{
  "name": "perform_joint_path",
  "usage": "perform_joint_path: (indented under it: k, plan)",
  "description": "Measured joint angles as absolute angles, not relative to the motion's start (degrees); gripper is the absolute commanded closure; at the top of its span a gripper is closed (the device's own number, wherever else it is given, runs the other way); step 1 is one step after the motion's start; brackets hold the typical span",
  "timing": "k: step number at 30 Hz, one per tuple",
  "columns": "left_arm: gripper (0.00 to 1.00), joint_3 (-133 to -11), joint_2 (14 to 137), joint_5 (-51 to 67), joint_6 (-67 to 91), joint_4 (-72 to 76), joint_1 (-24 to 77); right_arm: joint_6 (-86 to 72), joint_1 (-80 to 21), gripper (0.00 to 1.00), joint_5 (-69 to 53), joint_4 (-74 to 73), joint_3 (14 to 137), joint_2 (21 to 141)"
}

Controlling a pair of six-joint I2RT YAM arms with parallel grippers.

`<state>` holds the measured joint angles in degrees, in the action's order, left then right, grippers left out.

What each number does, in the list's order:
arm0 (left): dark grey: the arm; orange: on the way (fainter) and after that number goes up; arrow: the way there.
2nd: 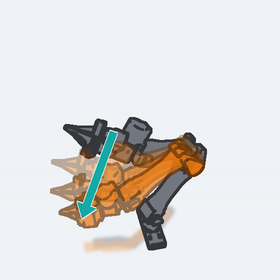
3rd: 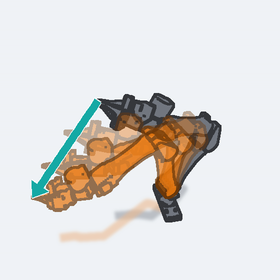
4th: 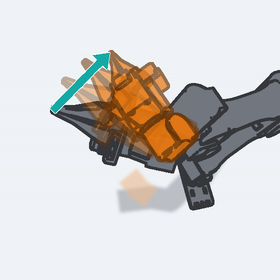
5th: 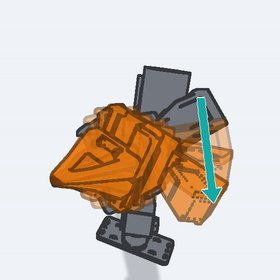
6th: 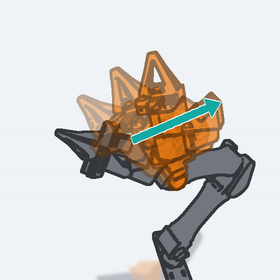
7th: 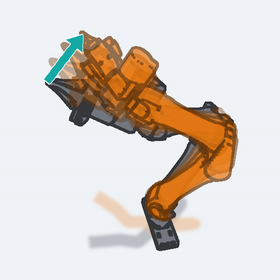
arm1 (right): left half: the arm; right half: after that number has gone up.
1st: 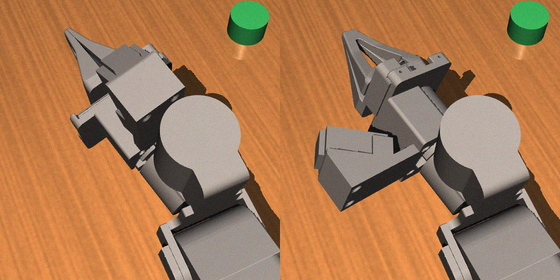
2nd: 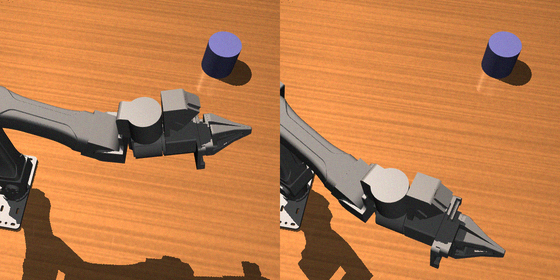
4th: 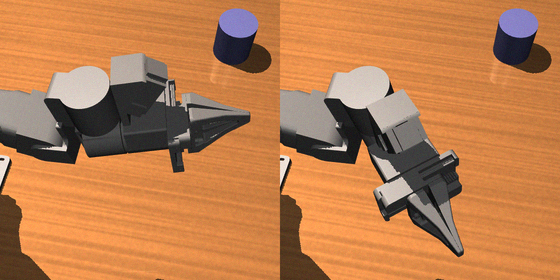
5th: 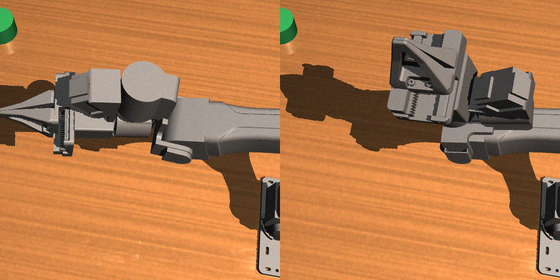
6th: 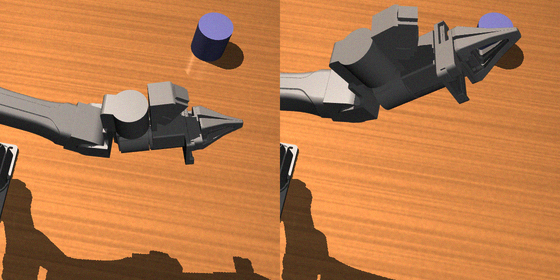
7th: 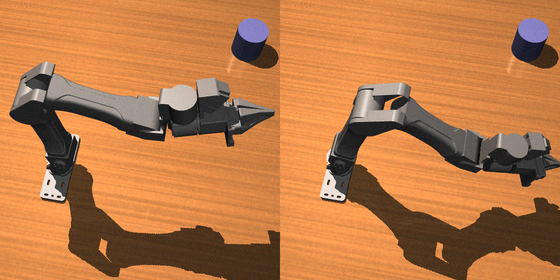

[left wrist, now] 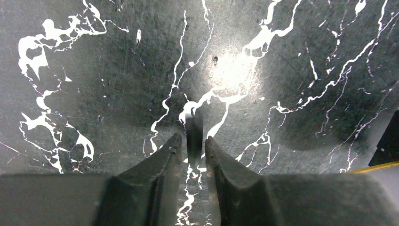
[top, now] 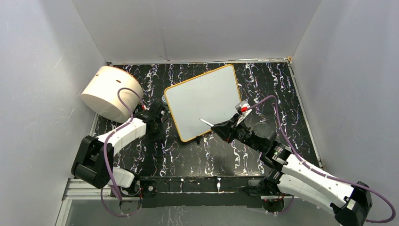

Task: Write a sentence on the whiteboard
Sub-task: Place the pen cap at the center of the board.

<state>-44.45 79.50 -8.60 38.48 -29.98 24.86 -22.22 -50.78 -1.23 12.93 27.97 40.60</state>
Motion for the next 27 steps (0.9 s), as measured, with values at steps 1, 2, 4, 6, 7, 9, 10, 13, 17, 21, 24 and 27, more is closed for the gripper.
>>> perform_joint_path:
  k: [1,2,4,6,7,9,10,13,17,21,24,27]
  plan:
    - [0.72,-44.38,79.61,-8.60,38.44,-29.98,24.86,-22.22,-50.78,1.00,-1.21,12.93,27.97,40.60]
    - [0.71,-44.27,79.77,-8.60,38.35,-29.98,24.86,-22.22,-50.78,1.00,-1.23,12.93,27.97,40.64]
    - [0.69,-43.99,80.16,-8.64,38.33,-29.76,24.86,-22.22,-50.81,1.00,-1.23,12.93,27.97,40.73]
    - [0.68,-43.44,80.34,-8.69,38.35,-29.63,24.86,-22.24,-50.78,1.00,-1.23,12.93,27.97,40.88]
    - [0.66,-43.27,80.34,-8.71,38.35,-29.65,24.86,-22.24,-50.78,1.00,-1.23,12.93,27.97,40.97]
    - [0.62,-43.20,80.34,-8.78,38.35,-29.61,24.86,-22.24,-50.78,1.00,-1.21,12.91,27.97,40.99]
    - [0.61,-43.20,80.20,-8.86,38.35,-29.58,24.86,-22.24,-50.78,1.00,-1.21,12.91,27.99,40.99]
    - [0.51,-43.20,78.39,-9.32,38.33,-29.71,24.86,-22.20,-50.81,1.00,-1.21,12.67,28.10,41.01]
    - [0.47,-43.22,72.53,-10.76,37.93,-29.87,24.86,-21.78,-50.81,1.00,-0.40,11.53,29.12,41.67]
    - [0.36,-43.22,65.30,-13.06,36.25,-29.10,24.84,-20.82,-50.81,1.00,0.08,10.33,30.35,42.59]
    - [0.27,-43.31,60.93,-14.33,34.33,-27.38,24.77,-20.27,-50.81,1.00,0.08,9.87,31.57,43.42]
    - [0.24,-44.01,58.87,-14.96,32.64,-25.61,24.62,-19.49,-50.81,1.00,0.08,9.45,32.84,44.14]
